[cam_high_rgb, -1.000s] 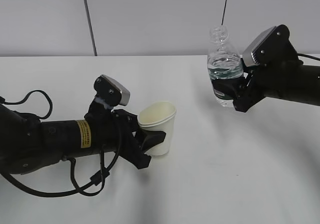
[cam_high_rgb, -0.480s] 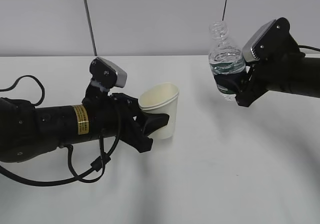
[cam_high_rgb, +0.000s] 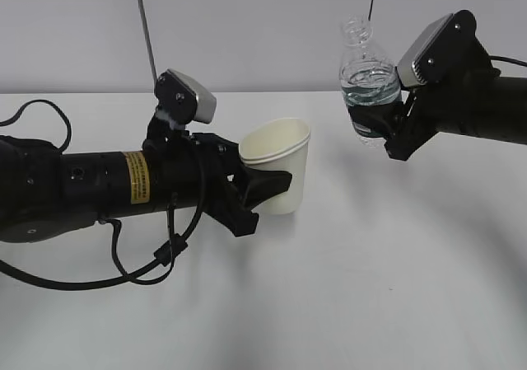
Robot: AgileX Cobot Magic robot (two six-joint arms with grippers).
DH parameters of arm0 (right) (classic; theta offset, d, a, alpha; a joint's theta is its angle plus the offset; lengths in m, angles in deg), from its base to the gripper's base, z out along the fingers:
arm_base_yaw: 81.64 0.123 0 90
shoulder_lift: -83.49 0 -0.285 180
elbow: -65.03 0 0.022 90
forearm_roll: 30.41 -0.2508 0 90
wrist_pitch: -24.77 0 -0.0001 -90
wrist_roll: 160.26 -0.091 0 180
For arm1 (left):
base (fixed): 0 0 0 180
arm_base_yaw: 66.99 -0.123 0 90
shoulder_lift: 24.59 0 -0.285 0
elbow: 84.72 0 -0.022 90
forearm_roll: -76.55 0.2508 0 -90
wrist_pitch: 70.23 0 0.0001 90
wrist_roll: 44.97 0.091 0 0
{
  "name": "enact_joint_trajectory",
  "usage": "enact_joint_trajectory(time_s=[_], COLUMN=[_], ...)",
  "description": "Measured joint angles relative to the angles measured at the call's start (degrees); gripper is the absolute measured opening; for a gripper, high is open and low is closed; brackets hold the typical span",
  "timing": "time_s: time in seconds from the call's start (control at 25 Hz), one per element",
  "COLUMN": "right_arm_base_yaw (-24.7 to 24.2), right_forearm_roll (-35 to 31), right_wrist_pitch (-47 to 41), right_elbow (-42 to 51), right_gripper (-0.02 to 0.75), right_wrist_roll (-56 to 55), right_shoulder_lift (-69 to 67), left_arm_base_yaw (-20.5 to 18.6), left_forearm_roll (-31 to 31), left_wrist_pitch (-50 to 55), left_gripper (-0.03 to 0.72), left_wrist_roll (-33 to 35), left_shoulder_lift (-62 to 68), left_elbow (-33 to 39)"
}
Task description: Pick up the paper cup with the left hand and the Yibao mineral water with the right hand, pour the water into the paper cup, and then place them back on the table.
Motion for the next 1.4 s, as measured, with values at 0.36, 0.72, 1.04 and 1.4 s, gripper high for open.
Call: enact_joint_trajectory(time_s=[0.36, 0.72, 1.04, 1.4], right_arm_base_yaw=[0.0, 0.0, 0.0, 0.0], right_forearm_roll=[1.5, 3.9, 4.2, 5.1], right_wrist_pitch=[0.7, 0.7, 0.7, 0.8], right_elbow=[-3.4, -4.0, -4.2, -5.1], right_gripper=[0.501, 0.501, 0.501, 0.501], right_wrist_roll=[2.6, 7.2, 10.9, 16.0], right_shoulder_lift=[0.0, 0.0, 0.0, 0.0], left_arm_base_yaw=[0.0, 0.0, 0.0, 0.0], left_forearm_roll=[3.7, 6.3, 9.3, 11.4], left_wrist_pitch=[2.3, 4.2, 4.2, 4.3], left_gripper=[0.335, 0.335, 0.335, 0.335], left_wrist_roll=[-1.5, -3.5, -5.8, -6.5], left_shoulder_lift=[0.0, 0.0, 0.0, 0.0], left_elbow=[-4.1, -7.9, -8.9, -9.6])
